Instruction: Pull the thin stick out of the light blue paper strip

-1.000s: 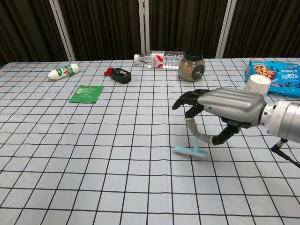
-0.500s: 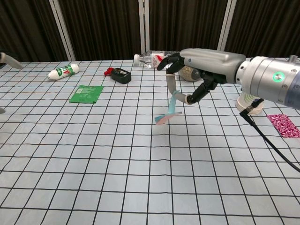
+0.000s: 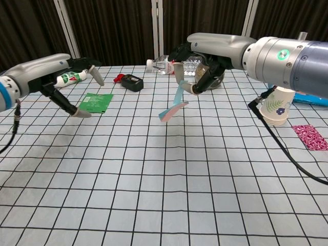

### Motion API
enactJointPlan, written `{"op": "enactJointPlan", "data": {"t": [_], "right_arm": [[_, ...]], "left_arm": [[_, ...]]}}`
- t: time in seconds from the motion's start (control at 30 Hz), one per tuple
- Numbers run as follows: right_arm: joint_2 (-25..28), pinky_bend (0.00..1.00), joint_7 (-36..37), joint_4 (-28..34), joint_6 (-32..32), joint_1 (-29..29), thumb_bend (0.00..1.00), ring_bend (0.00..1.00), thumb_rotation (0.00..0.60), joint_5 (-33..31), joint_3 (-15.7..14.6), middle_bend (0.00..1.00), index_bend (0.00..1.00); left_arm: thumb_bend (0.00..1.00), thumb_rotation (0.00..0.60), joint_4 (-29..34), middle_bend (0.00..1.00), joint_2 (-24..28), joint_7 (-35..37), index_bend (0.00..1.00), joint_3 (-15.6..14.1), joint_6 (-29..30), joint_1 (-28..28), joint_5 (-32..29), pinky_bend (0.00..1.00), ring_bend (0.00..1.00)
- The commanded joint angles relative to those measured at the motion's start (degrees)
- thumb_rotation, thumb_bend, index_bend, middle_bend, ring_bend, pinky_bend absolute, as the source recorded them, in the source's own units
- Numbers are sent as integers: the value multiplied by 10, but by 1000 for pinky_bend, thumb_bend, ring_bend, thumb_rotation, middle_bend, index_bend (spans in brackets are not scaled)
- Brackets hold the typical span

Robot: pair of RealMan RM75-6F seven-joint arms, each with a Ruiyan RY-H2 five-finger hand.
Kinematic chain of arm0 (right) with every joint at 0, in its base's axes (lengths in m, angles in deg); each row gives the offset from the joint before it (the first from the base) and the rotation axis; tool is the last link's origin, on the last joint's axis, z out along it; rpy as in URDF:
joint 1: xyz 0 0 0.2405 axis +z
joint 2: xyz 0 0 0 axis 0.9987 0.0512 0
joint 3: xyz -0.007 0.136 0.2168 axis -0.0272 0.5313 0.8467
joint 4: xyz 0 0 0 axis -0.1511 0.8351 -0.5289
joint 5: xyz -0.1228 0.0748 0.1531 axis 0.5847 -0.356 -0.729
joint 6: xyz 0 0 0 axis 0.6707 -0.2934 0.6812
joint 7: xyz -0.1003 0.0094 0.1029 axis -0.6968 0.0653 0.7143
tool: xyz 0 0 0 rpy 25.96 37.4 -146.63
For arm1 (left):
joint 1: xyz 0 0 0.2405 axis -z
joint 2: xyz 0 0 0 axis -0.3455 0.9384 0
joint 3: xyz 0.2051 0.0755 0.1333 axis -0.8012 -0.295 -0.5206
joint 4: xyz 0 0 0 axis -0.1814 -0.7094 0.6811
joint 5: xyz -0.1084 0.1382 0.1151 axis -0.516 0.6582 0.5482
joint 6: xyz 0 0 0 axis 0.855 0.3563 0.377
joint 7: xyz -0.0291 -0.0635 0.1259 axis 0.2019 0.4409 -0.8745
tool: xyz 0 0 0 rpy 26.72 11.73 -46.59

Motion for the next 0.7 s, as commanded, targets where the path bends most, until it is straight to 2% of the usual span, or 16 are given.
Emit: {"op": "enactJointPlan", "data": {"t": [0.03,0.13,0.23,0.4,0.7], "right_arm": [[-2,0,-20,18,7,13,425,0,600,-47,12,113,784],[-4,0,-37,22,14,25,425,0,600,-85,17,121,784],[-7,0,-47,28,22,34,425,0,600,-116,22,126,785],[-2,0,-57,42,29,44,425,0,600,-136,22,133,786],[7,0,-64,62,43,57,426,0,600,-148,18,138,791]], "left_arm": [[53,600,-13,0,-37,-10,354,11,-13,25,-23,0,0],[76,600,-20,0,-64,-24,371,16,-23,43,-42,0,0],[141,600,-24,0,-84,-35,375,24,-23,57,-57,0,0],[246,600,-29,0,-107,-52,392,32,-16,73,-69,0,0],[280,600,-25,0,-130,-76,428,32,-12,89,-94,0,0]]}}
